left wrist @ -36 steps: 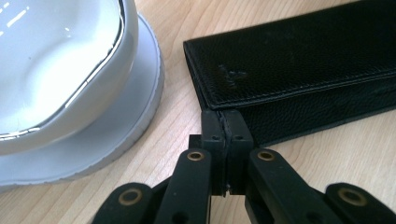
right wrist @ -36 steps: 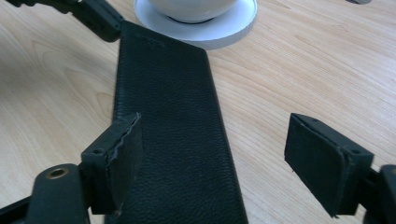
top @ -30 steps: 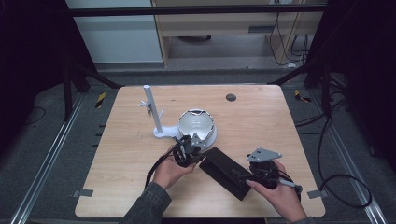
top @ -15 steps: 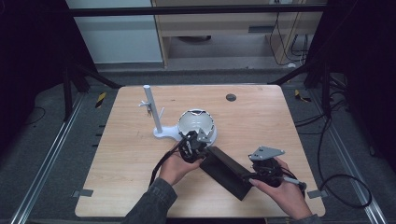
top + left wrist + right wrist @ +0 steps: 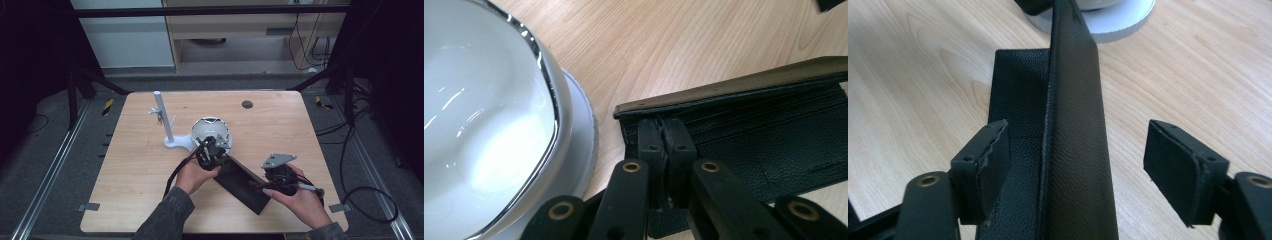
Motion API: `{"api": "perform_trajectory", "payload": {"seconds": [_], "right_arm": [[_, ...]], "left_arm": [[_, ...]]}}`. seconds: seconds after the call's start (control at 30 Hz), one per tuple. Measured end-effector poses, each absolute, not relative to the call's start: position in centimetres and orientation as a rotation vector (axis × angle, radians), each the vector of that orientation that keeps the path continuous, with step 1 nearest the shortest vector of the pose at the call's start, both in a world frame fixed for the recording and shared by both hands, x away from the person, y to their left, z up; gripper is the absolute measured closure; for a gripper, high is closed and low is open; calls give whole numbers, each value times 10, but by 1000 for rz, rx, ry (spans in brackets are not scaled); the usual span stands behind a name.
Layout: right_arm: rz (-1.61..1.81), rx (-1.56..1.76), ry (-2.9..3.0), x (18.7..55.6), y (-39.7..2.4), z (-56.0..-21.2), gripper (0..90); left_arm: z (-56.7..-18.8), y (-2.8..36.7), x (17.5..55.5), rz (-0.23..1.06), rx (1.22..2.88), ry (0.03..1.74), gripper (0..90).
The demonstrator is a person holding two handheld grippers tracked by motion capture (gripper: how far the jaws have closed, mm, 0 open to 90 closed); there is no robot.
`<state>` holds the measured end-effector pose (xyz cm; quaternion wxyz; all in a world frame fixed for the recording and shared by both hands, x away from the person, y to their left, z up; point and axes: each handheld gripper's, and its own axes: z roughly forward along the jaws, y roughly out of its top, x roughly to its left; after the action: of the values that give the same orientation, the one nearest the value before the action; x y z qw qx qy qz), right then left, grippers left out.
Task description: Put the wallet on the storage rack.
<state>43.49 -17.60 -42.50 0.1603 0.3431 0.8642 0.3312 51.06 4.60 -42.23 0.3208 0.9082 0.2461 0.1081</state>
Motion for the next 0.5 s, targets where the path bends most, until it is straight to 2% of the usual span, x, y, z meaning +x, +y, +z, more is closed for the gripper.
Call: {"api": "perform_trajectory", "payload": {"seconds": [0.5], "right_arm": [[772, 966, 2557, 458, -171, -434, 384]], "left_arm": [[-419, 35, 515, 287, 2377, 644, 877]]}}
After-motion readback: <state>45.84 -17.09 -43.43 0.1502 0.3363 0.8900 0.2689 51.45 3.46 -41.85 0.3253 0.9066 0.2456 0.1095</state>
